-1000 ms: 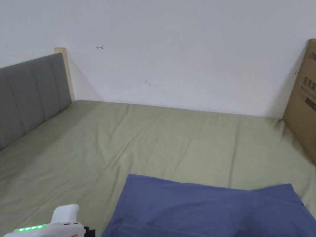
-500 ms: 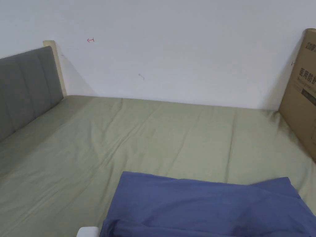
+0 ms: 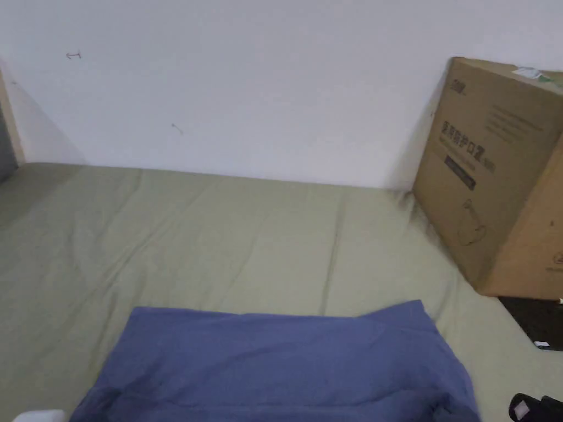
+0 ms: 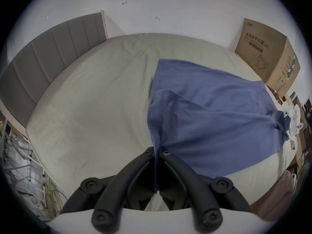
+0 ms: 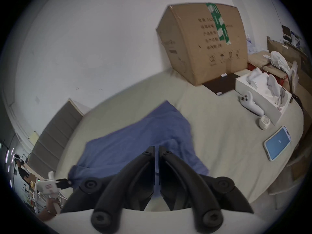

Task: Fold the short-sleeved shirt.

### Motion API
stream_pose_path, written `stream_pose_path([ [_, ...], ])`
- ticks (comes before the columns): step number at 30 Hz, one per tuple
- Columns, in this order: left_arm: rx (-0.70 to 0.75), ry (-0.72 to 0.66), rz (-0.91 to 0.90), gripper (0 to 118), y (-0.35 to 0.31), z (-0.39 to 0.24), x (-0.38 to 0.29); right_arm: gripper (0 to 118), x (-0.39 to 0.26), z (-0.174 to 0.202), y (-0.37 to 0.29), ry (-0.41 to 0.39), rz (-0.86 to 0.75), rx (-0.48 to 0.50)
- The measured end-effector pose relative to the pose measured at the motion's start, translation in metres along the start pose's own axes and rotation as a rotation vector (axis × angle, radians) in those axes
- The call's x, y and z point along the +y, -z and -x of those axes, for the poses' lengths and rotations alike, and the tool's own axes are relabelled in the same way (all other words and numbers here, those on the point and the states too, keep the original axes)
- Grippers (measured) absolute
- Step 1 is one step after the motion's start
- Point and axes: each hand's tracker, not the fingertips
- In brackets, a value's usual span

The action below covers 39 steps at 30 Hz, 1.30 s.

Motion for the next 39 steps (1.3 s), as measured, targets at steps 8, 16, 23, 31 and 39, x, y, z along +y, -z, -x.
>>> stream_pose_path([
  [8,-0.035,0.059,-0.087,2,-0.028,-0.018,0.022,113,-0.001,-0.052,0.086,0.093,0.461,-0.065],
  [16,-0.03,0.003,-0.065,2,-0.024,-0.012,0.027,85,-0.016,-0.064,0.135,0.08,0.529,-0.137],
  [23,-0.014,0.026,0.001,2,-0.006,-0.015,0.018,8,-0.026,-0.045,0.124,-0.027,0.473,-0.14],
  [31,-0.025,0.082,-0.022,1,-0.018,0.0,0.026,8,-0.007,-0.045,0.055,-0.023,0.409,-0.051],
  [39,-0.048,0.104,0.043,1,-0.052,0.024,0.009,8,-0.031,-0.045,0.003,0.028,0.473,0.023],
])
